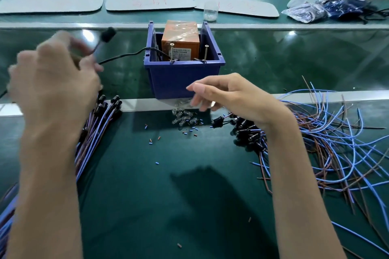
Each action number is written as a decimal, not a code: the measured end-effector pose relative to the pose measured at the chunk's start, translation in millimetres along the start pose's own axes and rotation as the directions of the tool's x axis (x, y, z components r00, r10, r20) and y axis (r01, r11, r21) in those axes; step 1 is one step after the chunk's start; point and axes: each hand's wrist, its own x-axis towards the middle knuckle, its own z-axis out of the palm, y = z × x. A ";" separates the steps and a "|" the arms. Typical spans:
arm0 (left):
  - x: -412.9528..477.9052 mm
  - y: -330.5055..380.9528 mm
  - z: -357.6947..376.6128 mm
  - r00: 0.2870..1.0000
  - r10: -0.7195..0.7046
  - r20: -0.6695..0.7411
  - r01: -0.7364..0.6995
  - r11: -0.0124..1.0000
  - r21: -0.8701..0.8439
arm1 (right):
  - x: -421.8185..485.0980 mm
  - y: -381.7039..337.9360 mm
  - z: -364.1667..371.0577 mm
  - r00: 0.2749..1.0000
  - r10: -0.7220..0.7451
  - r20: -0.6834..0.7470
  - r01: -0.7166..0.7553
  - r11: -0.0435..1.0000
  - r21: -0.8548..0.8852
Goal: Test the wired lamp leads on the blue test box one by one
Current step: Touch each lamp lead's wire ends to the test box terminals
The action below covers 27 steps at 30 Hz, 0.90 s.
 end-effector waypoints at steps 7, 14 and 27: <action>-57.5 82.2 56.7 0.955 0.287 -0.072 -0.286 0.958 0.031 | 19.0 -23.2 36.4 0.977 -0.015 -0.215 0.176 0.631 0.756; -74.3 90.9 90.2 0.937 0.209 0.279 -0.139 0.958 -0.250 | 16.0 -27.4 18.9 0.913 0.074 -0.401 0.358 0.323 0.876; -44.9 81.6 75.4 0.788 -0.430 0.441 0.332 -0.308 -0.892 | -8.5 -6.9 -34.3 0.852 0.265 -0.451 0.302 0.455 0.838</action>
